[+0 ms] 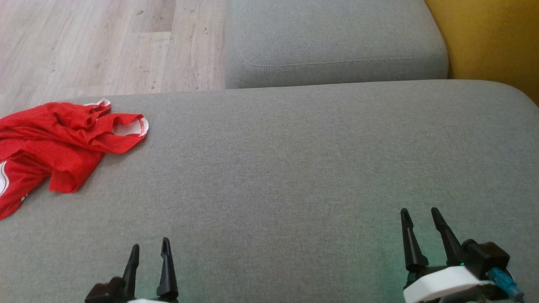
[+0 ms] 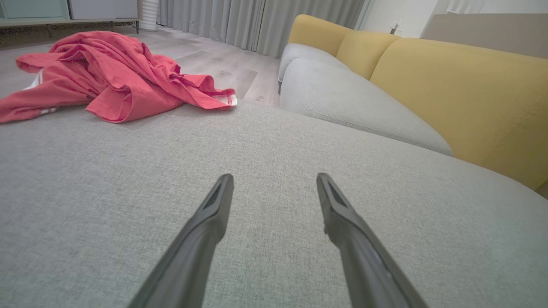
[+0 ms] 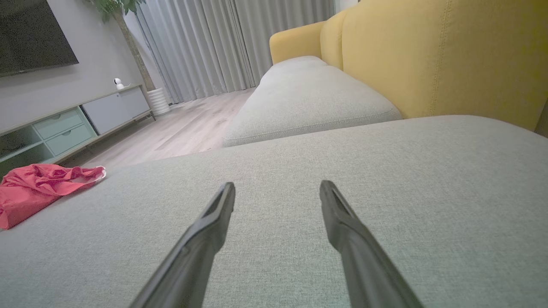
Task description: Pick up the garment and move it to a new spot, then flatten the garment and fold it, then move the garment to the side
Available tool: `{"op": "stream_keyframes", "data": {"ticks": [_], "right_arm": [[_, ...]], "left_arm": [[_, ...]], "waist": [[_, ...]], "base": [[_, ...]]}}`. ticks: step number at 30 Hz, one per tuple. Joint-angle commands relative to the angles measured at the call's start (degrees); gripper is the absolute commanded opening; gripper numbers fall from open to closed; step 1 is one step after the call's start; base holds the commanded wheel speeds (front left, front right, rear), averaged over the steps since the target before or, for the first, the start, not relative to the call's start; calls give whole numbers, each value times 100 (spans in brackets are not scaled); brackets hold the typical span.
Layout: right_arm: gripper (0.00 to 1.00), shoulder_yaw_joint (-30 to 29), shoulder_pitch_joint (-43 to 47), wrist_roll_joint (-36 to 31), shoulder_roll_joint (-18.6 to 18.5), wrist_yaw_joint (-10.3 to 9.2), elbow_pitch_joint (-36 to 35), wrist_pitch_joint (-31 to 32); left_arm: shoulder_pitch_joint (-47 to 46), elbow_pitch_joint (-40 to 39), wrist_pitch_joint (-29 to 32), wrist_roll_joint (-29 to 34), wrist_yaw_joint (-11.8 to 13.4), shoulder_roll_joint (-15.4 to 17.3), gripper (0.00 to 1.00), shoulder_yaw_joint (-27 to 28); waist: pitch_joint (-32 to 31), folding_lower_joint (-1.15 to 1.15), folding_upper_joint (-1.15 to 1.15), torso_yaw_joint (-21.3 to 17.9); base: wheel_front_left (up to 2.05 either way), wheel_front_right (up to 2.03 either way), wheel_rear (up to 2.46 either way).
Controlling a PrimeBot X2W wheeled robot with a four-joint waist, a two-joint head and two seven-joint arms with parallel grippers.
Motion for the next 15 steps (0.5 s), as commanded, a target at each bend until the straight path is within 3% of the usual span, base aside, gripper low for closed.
{"op": "stream_keyframes", "data": {"ticks": [1, 15], "right_arm": [[100, 147, -149, -178, -56, -4, -165, -99], [100, 221, -144, -1159, -62, -4, -110, -336]], "left_arm": [[-133, -155, -85, 138, 47, 60, 100, 102], [-65, -97, -193, 856, 172, 97, 100, 11]], "waist": [[-1, 0, 0, 3], [-24, 0, 0, 16]], "base": [[0, 0, 0], [0, 0, 0]]}}
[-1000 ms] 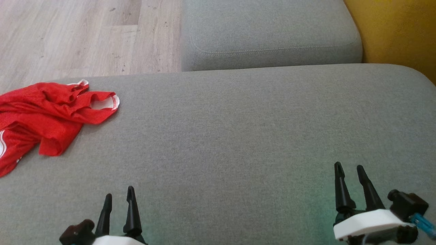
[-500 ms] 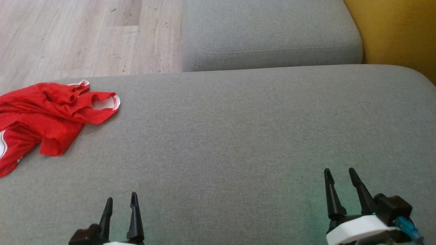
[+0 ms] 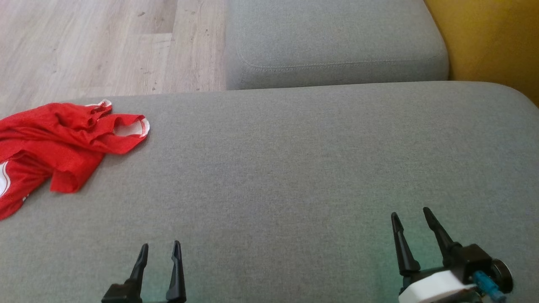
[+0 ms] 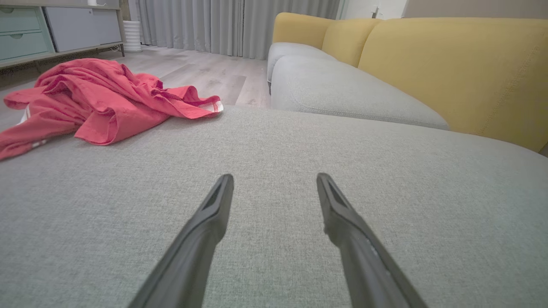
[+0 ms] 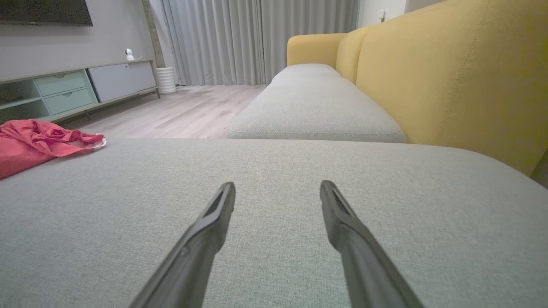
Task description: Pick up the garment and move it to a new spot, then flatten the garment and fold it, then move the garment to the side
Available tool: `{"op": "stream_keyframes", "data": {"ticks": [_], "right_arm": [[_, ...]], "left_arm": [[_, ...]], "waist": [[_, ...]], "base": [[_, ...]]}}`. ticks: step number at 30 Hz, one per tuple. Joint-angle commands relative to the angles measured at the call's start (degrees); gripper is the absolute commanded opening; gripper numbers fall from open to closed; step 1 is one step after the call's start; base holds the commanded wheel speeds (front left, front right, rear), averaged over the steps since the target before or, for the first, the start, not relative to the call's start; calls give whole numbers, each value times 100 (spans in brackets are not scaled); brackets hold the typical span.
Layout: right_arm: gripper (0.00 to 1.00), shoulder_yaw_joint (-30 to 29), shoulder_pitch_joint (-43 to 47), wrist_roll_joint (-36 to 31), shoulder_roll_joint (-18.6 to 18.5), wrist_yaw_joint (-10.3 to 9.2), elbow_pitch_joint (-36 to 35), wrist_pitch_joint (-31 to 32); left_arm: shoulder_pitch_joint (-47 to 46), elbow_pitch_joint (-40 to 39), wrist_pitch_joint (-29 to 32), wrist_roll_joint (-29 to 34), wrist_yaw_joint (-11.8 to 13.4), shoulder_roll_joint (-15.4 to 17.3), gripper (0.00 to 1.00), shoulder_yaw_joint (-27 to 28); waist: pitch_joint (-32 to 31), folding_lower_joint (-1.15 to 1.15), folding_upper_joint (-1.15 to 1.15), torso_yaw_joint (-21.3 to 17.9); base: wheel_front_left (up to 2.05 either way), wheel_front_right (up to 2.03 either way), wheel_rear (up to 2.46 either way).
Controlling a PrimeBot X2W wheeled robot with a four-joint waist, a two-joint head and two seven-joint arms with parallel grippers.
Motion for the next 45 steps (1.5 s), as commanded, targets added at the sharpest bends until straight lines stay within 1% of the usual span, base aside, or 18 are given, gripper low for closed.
{"op": "stream_keyframes", "data": {"ticks": [1, 13, 17, 21, 25, 26, 27, 28, 29, 33, 36, 39, 45], "right_arm": [[100, 177, -142, -185, -61, -4, -162, -117], [100, 131, -158, -175, -61, -4, -72, -119], [100, 71, -129, -175, -61, -4, -90, -119], [100, -81, -54, -167, -61, -4, -129, -119], [100, -154, -22, -146, -61, -4, -171, -119], [100, -122, -32, -137, -61, -4, -180, -119], [100, -122, -32, -137, -61, -4, -180, -119], [100, -67, -42, -113, -61, -4, -206, -119], [100, -67, -42, -113, -61, -4, -206, -119], [100, 74, -81, -75, -61, -4, -193, -119], [100, 162, -122, -62, -61, -4, -168, -119], [100, 274, -182, 25, -61, -4, -160, -119], [100, 494, -406, -24, -61, -4, -42, -119]], "left_arm": [[-91, -137, -81, 154, 40, 67, 100, 151], [-93, -119, -14, 34, 102, 64, 100, 123], [-123, -117, 5, 26, 117, 66, 100, 91], [-194, -153, 27, 52, 125, 79, 100, 34], [-216, -244, 66, 96, 138, 149, 100, -5], [-208, -275, 78, 89, 150, 163, 100, 5], [-208, -275, 78, 89, 150, 163, 100, 5], [-202, -344, 114, 96, 160, 188, 100, -9], [-202, -344, 114, 96, 160, 188, 100, -9], [-171, -491, 145, 77, 198, 233, 100, 13], [-122, -579, 159, 52, 233, 265, 100, 43], [-61, -655, 159, 12, 278, 290, 100, 93], [64, -802, 59, -84, 403, 242, 100, 169]], "waist": [[-5, 0, 0, -1], [3, 0, 0, -1], [11, 0, 0, 104], [11, 0, 0, 502], [17, 0, 0, 1143], [19, 0, 0, 1293], [19, 0, 0, 1293], [27, 0, 0, 1654], [27, 0, 0, 1654], [49, 0, 0, 2272], [56, 0, 0, 2615], [109, 0, 0, 2815], [230, 0, 0, 2901]], "base": [[0, 0, 0], [0, 0, 0], [0, 0, 0], [0, 0, 0], [0, 0, 0], [0, 0, 0], [0, 0, 0], [0, 0, 0], [0, 0, 0], [0, 0, 0], [0, 0, 0], [0, 0, 0], [0, 0, 0]]}}
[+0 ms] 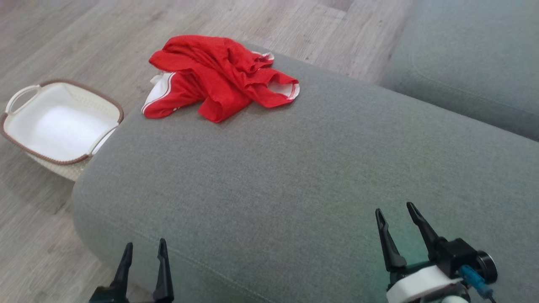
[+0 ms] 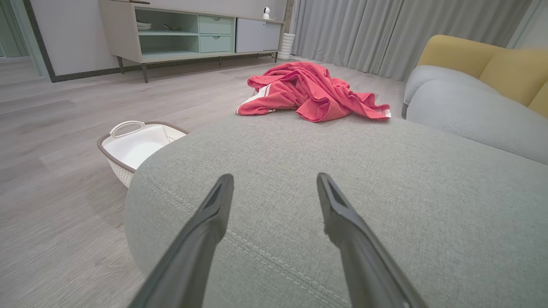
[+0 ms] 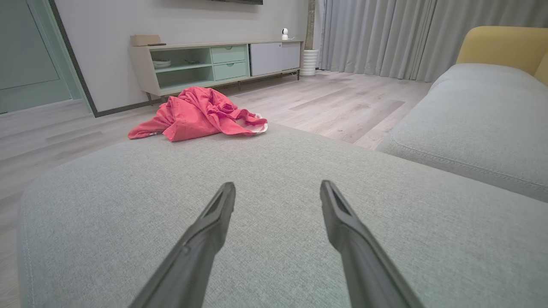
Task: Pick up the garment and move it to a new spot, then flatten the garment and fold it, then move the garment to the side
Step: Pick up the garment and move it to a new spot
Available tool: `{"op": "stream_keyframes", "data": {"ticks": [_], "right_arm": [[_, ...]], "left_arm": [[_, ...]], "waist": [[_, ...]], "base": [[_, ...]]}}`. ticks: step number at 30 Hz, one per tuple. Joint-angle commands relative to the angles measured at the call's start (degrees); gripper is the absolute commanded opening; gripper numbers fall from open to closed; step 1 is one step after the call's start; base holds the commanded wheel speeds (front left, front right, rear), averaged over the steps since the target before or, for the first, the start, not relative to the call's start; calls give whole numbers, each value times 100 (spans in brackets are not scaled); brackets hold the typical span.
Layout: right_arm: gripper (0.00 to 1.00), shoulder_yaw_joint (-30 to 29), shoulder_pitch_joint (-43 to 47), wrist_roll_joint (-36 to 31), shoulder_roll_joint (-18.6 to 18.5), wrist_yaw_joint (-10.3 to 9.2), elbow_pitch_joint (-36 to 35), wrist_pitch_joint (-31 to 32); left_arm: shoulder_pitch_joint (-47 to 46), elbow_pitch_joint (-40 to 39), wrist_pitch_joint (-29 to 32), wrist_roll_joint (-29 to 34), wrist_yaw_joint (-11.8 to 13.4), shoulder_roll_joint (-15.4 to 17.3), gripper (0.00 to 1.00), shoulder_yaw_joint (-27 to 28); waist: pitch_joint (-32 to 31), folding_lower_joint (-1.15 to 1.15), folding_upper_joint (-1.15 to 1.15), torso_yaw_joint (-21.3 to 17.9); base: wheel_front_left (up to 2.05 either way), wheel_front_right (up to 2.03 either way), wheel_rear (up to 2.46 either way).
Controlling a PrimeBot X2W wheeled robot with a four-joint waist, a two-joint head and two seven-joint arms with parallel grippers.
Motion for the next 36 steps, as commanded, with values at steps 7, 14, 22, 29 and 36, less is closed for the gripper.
{"op": "stream_keyframes", "data": {"ticks": [7, 14, 22, 29, 36], "right_arm": [[100, 75, -325, -20, -59, -4, -207, -65], [100, -364, -322, -435, -59, -4, -686, 37], [100, -413, -834, -1084, -59, -4, -1337, 354], [100, -501, -1094, -1449, -80, -4, -1975, 578], [100, -587, -1108, -1524, -249, -4, -2767, 858]], "left_arm": [[-211, -511, -75, -14, 54, 124, 100, 203], [-1583, -2092, 465, 111, -410, 1121, 100, 484], [-4040, -1457, 1388, -320, -892, 2130, 100, 816], [-5451, -77, 1845, -625, -1027, 2505, 100, 466], [-6377, 1209, 2403, -707, -1052, 2585, 100, -92]], "waist": [[60, 1, 0, 50], [597, 1, 0, -184], [1566, 1, 0, -961], [2286, 1, 0, -1516], [2995, 1, 0, -1930]], "base": [[0, 0, 0], [0, 0, 0], [0, 0, 0], [0, 0, 0], [0, 0, 0]]}}
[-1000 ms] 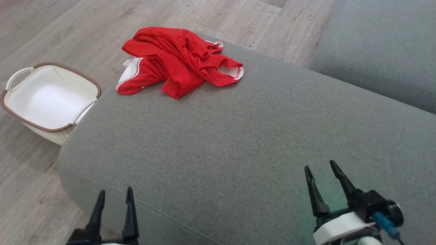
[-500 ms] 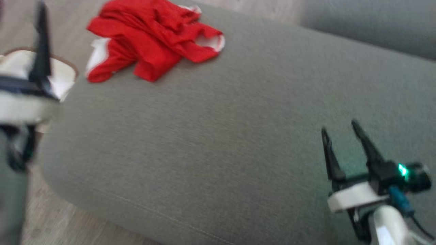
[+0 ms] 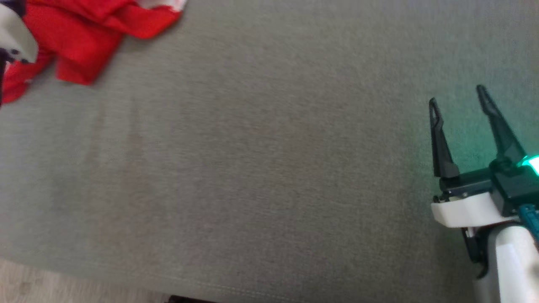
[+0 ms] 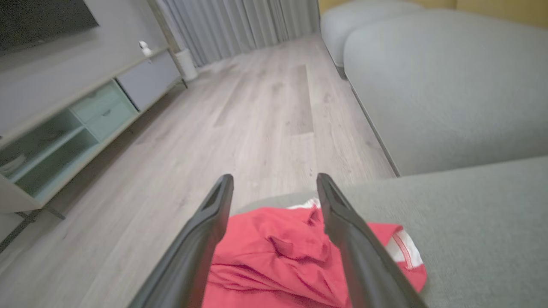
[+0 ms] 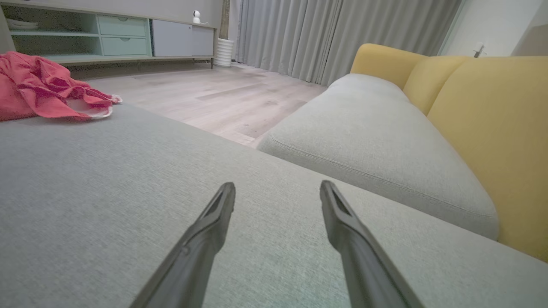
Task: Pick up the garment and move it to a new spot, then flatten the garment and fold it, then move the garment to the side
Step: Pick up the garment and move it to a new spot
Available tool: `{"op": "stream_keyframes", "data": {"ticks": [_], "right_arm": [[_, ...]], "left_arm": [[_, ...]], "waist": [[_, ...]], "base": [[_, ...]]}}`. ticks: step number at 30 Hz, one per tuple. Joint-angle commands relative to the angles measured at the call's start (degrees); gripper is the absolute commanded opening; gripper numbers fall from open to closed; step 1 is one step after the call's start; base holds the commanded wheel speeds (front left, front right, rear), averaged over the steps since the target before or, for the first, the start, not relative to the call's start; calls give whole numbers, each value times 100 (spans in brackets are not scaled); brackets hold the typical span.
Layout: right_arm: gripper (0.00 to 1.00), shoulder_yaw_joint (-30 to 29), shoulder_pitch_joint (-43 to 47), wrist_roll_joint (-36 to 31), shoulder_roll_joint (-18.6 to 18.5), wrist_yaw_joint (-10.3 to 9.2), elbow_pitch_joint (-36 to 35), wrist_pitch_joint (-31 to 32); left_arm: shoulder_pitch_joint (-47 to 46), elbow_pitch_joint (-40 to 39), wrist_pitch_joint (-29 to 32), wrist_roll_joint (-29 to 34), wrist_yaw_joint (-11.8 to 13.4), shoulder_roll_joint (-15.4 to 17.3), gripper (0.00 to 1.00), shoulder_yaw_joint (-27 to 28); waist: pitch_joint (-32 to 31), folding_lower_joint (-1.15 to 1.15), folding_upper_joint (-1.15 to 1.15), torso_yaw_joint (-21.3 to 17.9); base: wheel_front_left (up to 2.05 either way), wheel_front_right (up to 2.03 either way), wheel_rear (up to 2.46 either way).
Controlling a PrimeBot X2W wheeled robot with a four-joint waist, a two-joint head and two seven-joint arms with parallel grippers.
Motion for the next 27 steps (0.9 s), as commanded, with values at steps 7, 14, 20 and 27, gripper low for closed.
{"op": "stream_keyframes", "data": {"ticks": [7, 14, 20, 27], "right_arm": [[100, 175, -51, -40, -154, -4, -656, 170], [100, 357, -122, -29, -120, -4, -828, 186], [100, 444, -227, -3, -79, -4, -779, 144], [100, 476, -329, 24, -43, -4, -617, 67]], "left_arm": [[-467, 585, 358, -238, 11, 294, 100, -467], [-648, 1262, 978, -398, 11, 395, 100, -778], [-683, 1665, 1418, -479, 18, 379, 43, -895], [-673, 1657, 1468, -469, 14, 531, 0, -1049]], "waist": [[894, -2, 0, -530], [1192, -2, 0, -672], [1233, -2, 0, -755], [1052, -2, 0, -765]], "base": [[0, 0, 0], [0, 0, 0], [0, 0, 0], [0, 0, 0]]}}
